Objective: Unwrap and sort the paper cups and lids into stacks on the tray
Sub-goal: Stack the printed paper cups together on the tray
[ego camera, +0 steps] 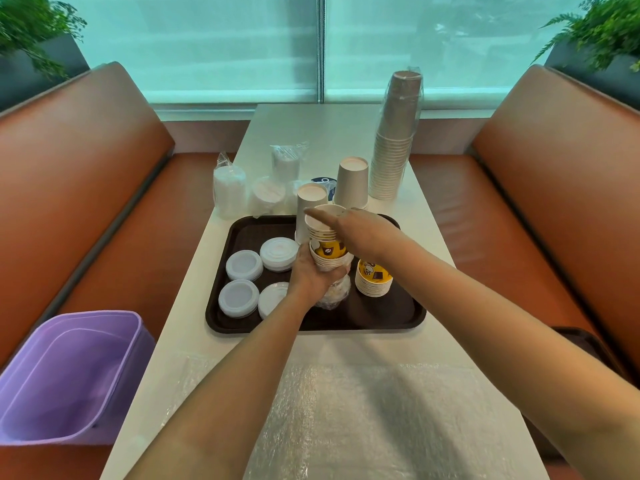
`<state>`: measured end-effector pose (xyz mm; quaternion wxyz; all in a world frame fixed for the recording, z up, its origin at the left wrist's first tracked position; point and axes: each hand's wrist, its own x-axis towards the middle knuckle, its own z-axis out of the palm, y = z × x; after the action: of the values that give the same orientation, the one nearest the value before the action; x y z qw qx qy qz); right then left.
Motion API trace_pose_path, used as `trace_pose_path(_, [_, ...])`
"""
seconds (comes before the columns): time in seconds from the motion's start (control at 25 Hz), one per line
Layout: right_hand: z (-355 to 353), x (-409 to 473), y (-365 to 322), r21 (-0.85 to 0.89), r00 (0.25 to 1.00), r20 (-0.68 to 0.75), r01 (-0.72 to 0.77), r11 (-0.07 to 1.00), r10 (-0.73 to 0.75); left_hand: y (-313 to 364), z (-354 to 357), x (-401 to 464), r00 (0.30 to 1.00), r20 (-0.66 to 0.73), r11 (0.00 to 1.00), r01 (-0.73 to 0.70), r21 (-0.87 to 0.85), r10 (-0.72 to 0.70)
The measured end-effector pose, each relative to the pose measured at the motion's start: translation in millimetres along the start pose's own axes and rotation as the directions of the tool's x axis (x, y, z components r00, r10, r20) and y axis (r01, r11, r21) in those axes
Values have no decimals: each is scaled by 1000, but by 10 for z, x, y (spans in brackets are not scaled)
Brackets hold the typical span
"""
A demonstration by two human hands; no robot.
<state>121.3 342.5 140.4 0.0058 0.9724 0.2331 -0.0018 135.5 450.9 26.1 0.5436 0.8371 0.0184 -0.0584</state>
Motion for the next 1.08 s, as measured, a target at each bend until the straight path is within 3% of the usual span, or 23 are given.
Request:
trace_pose_path(0.56, [122,38,80,18,995,-89,54,998,-52,-114,33,91,1000,9,999,-13,-35,13])
trace_pose_path(0.68, [93,39,72,-110,994,-67,77,991,-85,-109,42,96,1000,24,995,-9,-95,12])
trace_pose_path(0.8, [26,31,64,-276,995,-52,70,959,-88,-130,32,86,1000,5,999,-23,-40,23])
trace_pose_path(1.08, [54,27,71,-256,995,-30,85,963,-96,-101,30,64,999,18,998,-27,-58,28])
